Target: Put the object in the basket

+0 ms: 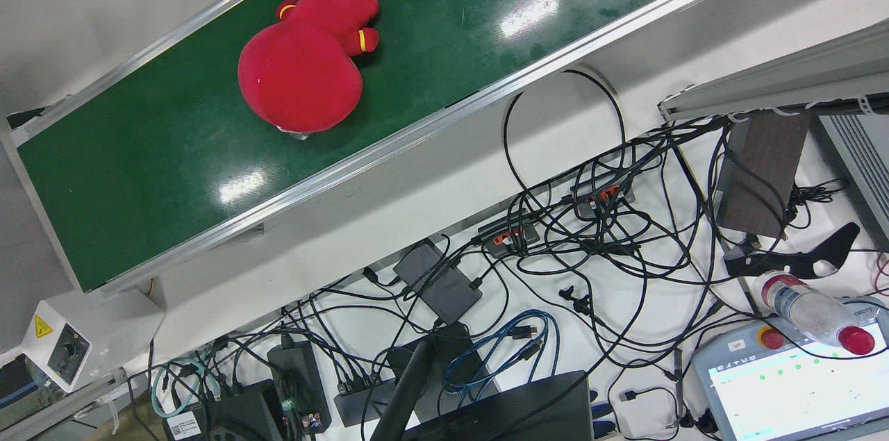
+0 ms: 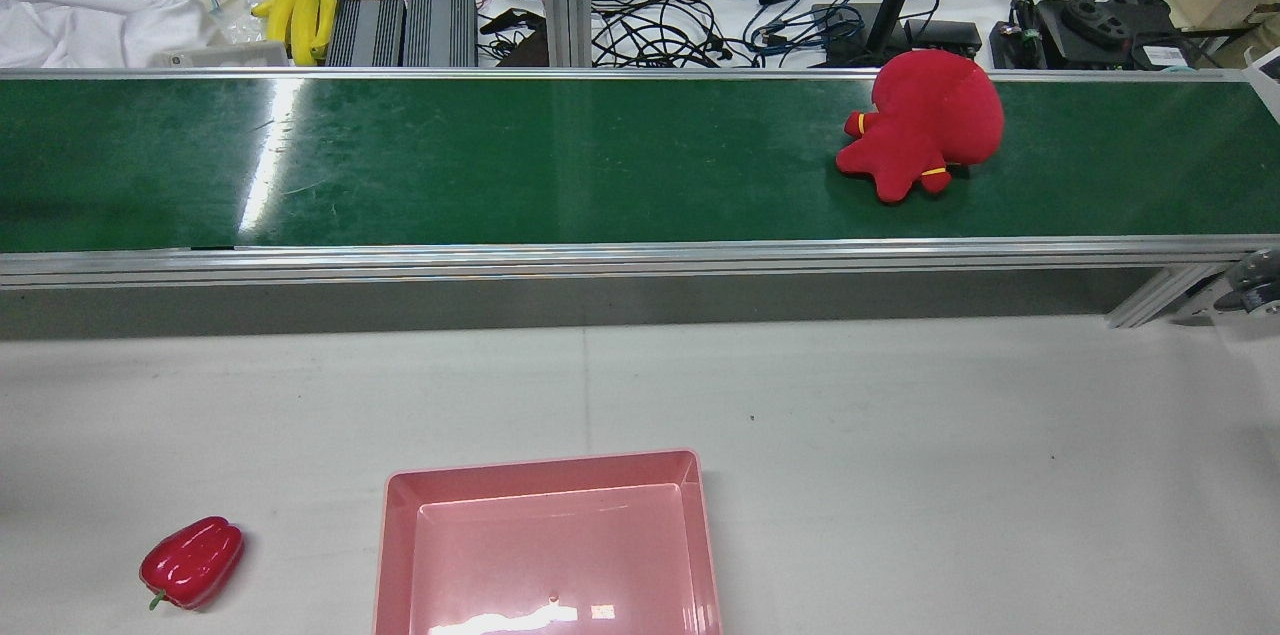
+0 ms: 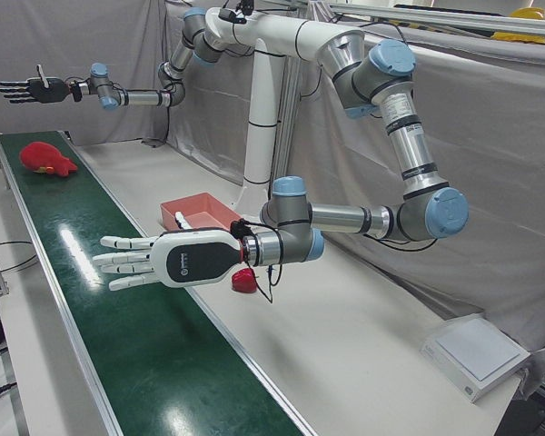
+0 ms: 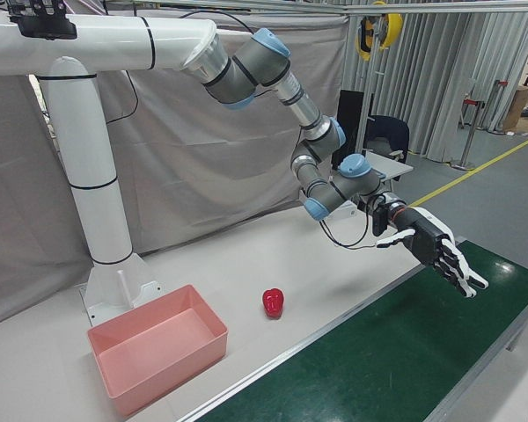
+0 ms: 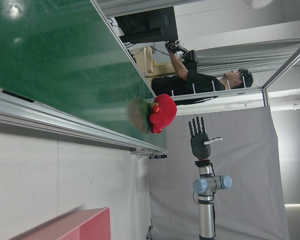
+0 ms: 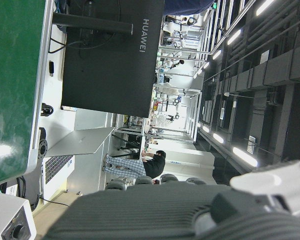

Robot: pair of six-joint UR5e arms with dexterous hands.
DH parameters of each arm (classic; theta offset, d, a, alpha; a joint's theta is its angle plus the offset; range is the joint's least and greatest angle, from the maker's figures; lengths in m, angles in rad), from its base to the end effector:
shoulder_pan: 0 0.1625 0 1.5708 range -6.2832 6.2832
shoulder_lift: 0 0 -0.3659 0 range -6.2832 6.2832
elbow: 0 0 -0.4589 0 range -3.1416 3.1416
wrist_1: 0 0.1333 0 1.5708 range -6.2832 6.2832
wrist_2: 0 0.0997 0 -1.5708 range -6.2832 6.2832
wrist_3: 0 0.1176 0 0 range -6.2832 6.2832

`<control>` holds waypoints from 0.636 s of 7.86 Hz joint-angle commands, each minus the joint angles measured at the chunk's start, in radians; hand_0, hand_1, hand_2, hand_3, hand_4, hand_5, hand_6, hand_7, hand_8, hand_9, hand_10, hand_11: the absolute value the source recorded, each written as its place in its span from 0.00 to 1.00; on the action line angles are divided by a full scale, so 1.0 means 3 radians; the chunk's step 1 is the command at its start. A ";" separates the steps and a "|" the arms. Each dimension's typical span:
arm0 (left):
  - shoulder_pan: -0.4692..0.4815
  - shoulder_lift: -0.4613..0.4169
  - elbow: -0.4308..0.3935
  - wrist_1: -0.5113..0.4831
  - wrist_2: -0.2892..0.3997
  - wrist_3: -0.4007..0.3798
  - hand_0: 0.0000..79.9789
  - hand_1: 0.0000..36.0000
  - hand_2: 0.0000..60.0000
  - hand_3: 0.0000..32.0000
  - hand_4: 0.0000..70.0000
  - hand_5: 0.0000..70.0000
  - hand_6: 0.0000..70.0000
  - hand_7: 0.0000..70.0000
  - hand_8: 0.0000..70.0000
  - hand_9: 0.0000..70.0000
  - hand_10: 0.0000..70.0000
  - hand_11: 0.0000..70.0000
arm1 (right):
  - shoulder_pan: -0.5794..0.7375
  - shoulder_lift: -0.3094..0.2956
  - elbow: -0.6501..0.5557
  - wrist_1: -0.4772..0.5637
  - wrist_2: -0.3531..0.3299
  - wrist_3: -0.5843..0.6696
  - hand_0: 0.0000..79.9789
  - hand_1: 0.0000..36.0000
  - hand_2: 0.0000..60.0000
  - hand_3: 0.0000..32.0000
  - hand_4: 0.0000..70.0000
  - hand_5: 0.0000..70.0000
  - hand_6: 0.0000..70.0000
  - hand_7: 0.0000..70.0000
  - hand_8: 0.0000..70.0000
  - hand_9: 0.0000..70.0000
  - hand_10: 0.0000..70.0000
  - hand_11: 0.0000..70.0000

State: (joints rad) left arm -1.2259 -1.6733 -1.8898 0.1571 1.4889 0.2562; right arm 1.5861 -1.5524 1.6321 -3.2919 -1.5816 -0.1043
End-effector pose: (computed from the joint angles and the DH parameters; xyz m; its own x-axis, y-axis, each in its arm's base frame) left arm 0.0668 -0.6086 0.4043 -0.9556 -0.1918 -0.2239 0.1590 0.3045 -0.9392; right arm 0.1408 -0.5724 0.5995 -0.9947 0.0028 0.1031 -0.1030 -0.0706 -0.9922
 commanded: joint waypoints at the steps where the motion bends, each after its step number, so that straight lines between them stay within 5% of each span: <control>1: 0.0011 0.0050 -0.0005 -0.0002 0.0002 0.0000 0.77 0.57 0.00 0.00 0.12 0.24 0.03 0.03 0.10 0.17 0.00 0.00 | 0.0000 0.0000 -0.0005 0.0000 0.0000 0.0000 0.00 0.00 0.00 0.00 0.00 0.00 0.00 0.00 0.00 0.00 0.00 0.00; 5: 0.0032 0.0060 0.0000 -0.0002 -0.0003 0.0015 0.78 0.57 0.00 0.00 0.13 0.25 0.03 0.03 0.10 0.17 0.00 0.00 | 0.0000 0.0000 0.0000 0.0000 0.0000 0.0000 0.00 0.00 0.00 0.00 0.00 0.00 0.00 0.00 0.00 0.00 0.00 0.00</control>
State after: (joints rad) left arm -1.2192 -1.6550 -1.8906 0.1565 1.4881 0.2572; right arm 1.5861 -1.5524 1.6320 -3.2919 -1.5815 -0.1043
